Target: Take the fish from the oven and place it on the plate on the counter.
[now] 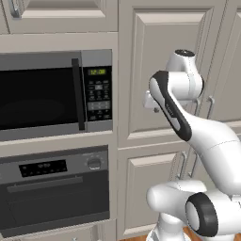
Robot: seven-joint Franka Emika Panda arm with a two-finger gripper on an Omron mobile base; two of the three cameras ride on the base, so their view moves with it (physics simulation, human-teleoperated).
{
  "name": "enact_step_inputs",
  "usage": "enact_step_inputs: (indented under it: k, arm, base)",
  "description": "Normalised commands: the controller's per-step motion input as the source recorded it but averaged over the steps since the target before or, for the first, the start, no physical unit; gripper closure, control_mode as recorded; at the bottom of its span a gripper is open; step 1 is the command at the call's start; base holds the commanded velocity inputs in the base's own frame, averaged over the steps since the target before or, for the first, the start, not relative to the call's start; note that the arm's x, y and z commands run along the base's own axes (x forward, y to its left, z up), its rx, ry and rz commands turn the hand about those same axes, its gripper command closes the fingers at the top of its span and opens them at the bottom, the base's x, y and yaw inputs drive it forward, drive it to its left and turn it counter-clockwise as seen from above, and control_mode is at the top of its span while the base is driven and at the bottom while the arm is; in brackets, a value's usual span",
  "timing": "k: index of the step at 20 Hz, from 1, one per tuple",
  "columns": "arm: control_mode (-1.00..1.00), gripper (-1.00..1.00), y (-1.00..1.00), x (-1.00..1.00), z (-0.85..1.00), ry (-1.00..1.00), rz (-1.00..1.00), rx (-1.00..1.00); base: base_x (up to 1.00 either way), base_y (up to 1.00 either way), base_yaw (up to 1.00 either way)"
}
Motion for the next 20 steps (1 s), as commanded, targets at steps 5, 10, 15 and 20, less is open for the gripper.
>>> enact_step_inputs:
  k: [5,10,15,20]
  arm:
    - [-1.00,-1.00,0.26,-0.07,0.00,-0.08,0.00,-0.08]
    - [-1.00,-1.00,0.78,-0.17,-0.04,-0.05,0.04,-0.22]
    - [-1.00,-1.00,0.72,-0.16,-0.13,0.00,0.04,-0.15]
    - [-1.00,-1.00,0.63,-0.16,-0.17,0.01,0.03,-0.10]
  base:
    - [0.00,0.00,0.00]
    - [0.00,0.00,0.00]
    - [0.00,0.00,0.00]
    - [0.00,0.00,0.00]
